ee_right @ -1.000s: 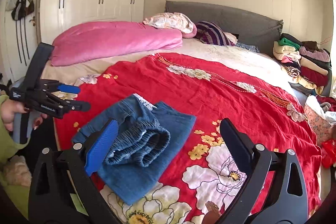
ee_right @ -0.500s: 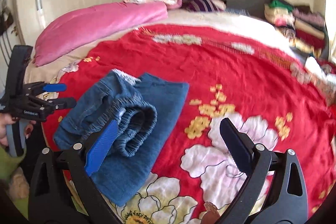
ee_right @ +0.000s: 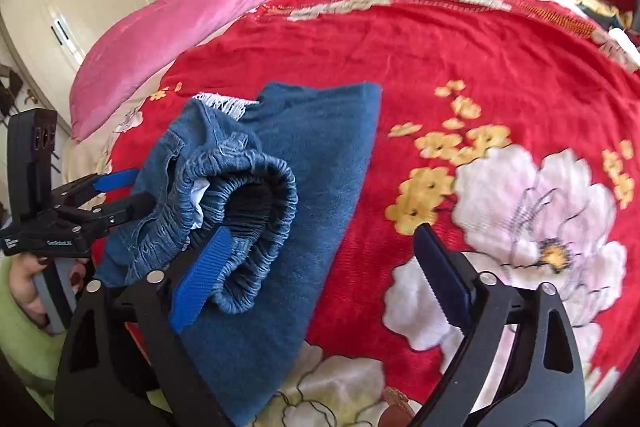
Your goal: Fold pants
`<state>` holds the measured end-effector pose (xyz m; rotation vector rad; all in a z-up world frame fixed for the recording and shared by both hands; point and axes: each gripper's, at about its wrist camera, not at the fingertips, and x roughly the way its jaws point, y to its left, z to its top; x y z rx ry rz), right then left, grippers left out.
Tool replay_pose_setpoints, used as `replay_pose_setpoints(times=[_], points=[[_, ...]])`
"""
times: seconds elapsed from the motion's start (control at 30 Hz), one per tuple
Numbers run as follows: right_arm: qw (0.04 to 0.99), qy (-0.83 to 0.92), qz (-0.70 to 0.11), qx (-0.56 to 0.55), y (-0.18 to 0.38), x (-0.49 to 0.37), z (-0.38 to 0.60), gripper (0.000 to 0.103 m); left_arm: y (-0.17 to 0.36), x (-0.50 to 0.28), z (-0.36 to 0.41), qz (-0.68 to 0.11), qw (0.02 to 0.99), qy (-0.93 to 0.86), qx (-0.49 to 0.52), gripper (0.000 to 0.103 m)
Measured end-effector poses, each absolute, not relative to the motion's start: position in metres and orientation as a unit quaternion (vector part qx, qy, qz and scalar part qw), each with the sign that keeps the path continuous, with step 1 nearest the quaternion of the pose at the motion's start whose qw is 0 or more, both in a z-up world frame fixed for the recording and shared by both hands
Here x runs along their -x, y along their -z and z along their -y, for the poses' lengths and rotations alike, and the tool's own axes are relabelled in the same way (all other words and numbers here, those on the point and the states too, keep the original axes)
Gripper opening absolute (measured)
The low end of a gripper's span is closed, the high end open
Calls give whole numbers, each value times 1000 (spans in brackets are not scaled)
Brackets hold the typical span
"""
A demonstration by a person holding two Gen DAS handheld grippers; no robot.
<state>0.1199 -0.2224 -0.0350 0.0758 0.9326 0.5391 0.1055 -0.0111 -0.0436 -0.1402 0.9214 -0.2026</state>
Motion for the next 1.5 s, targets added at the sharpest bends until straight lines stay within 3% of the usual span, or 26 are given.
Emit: replay_pose_setpoints(times=[0.27, 0.37, 0.43, 0.47, 0.5, 0.6, 0.87, 1.5], points=[[847, -279, -450, -44, 41, -129, 216, 84, 49, -113, 11, -439, 888, 105, 89, 96], [844, -291, -449, -38, 44, -134, 211, 73, 50, -116, 14, -438, 887, 114, 97, 93], [840, -306, -447, -35, 45, -135, 207, 56, 50, -116, 19, -436, 885, 131, 103, 73], [835, -319, -446, -35, 45, -134, 203, 43, 50, -117, 21, -436, 882, 141, 109, 58], [833, -326, -446, -34, 44, -134, 200, 35, 51, -117, 24, -438, 881, 145, 110, 51], [839, -333, -431, -23, 38, -128, 193, 24, 47, -115, 28, -433, 885, 140, 96, 43], [852, -357, -383, -21, 4, -117, 186, 16, 21, -105, 34, -403, 901, 136, 84, 31], [875, -348, -338, -4, -34, -177, 149, 16, -21, -154, 3, -352, 926, 108, 82, 31]])
